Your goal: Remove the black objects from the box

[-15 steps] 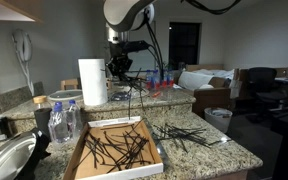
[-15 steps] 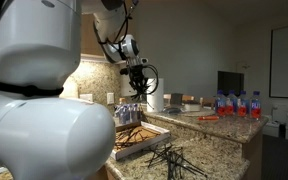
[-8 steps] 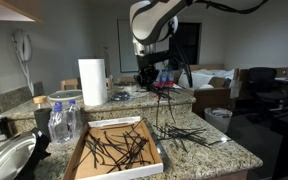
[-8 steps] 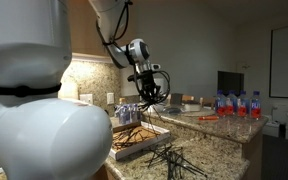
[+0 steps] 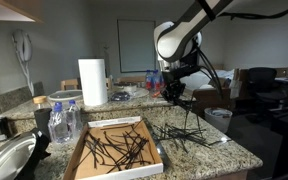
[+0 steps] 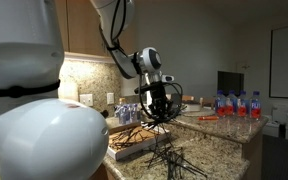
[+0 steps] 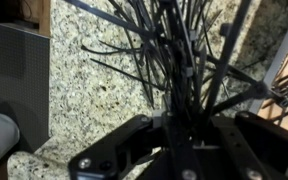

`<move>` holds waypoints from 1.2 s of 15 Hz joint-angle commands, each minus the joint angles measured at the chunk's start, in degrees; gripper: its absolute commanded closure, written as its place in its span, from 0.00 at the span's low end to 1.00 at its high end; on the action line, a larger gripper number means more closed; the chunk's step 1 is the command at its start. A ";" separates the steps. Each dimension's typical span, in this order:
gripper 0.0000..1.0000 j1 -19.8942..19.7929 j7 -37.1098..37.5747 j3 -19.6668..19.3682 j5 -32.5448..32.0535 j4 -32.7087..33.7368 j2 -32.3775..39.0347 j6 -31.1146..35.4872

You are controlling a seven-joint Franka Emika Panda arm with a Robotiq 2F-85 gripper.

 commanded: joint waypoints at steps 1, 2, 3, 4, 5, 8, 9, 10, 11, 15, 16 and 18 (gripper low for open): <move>0.91 -2.48 1.77 -0.49 -2.35 -5.61 0.15 5.50; 0.91 -3.11 2.04 -0.79 -3.08 -6.76 0.79 7.61; 0.91 -3.67 2.54 -0.97 -4.26 -7.59 1.26 9.28; 0.91 -4.20 2.90 -1.29 -5.30 -8.50 1.77 11.31; 0.91 -4.58 3.12 -1.58 -5.92 -9.20 2.27 13.03; 0.91 -5.39 3.97 -2.34 -7.76 -10.54 4.24 16.94; 0.91 -5.46 3.63 -2.49 -8.05 -10.56 5.04 17.61; 0.91 -5.45 3.86 -2.67 -8.46 -10.55 5.85 18.32; 0.91 -5.29 3.72 -2.88 -8.47 -10.40 6.67 18.90; 0.61 -4.73 4.15 -3.43 -8.66 -9.68 8.87 20.33; 0.55 -4.63 4.25 -3.56 -8.67 -9.66 9.18 20.72; 0.42 -4.47 4.68 -3.79 -8.73 -9.59 9.43 20.92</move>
